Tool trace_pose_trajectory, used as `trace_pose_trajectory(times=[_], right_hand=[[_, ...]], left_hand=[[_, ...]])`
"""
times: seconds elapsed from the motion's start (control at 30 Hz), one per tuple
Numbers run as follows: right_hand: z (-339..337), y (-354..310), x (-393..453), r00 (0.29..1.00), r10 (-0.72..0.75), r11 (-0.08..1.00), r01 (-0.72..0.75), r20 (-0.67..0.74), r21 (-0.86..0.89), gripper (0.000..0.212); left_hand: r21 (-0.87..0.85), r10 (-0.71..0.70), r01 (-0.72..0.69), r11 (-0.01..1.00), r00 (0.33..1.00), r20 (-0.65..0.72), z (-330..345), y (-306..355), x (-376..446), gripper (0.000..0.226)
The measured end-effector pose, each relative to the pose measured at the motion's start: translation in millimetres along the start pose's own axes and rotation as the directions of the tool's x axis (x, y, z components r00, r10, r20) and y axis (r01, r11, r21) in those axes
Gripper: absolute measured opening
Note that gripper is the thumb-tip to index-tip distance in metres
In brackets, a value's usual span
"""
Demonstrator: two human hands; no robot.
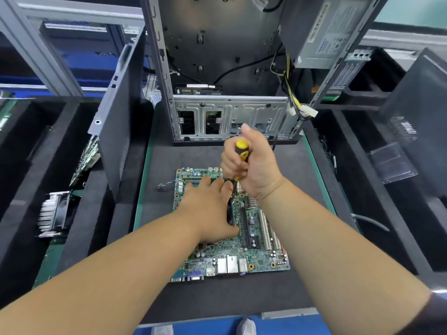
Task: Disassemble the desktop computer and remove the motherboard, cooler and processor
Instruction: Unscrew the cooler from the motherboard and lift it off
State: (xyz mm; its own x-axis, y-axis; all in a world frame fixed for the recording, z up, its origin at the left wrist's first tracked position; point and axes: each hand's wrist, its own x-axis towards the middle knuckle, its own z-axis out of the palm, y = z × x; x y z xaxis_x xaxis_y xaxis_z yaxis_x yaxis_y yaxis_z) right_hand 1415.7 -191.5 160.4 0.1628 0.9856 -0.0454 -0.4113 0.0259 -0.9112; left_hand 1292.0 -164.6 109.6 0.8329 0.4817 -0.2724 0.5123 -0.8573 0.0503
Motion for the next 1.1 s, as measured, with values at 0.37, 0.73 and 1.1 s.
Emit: trace_pose_trajectory(times=[0.37, 0.73, 1.1], right_hand=[[-12, 11, -30, 0.99, -0.14, 0.986, 0.139, -0.015, -0.09, 0.033], [4, -3, -60, 0.917, -0.215, 0.97, 0.24, -0.334, 0.034, 0.049], [16, 10, -84, 0.938, -0.201, 0.979, 0.183, -0.281, -0.09, 0.03]], left_hand=[[-0.019, -0.013, 0.01, 1.0, 0.99, -0.142, 11, -1, -7, 0.079], [-0.052, -0.004, -0.008, 0.999, 0.972, -0.233, 13, -3, -14, 0.08], [0.023, 0.012, -0.008, 1.0, 0.979, -0.202, 17, 1, -27, 0.122]])
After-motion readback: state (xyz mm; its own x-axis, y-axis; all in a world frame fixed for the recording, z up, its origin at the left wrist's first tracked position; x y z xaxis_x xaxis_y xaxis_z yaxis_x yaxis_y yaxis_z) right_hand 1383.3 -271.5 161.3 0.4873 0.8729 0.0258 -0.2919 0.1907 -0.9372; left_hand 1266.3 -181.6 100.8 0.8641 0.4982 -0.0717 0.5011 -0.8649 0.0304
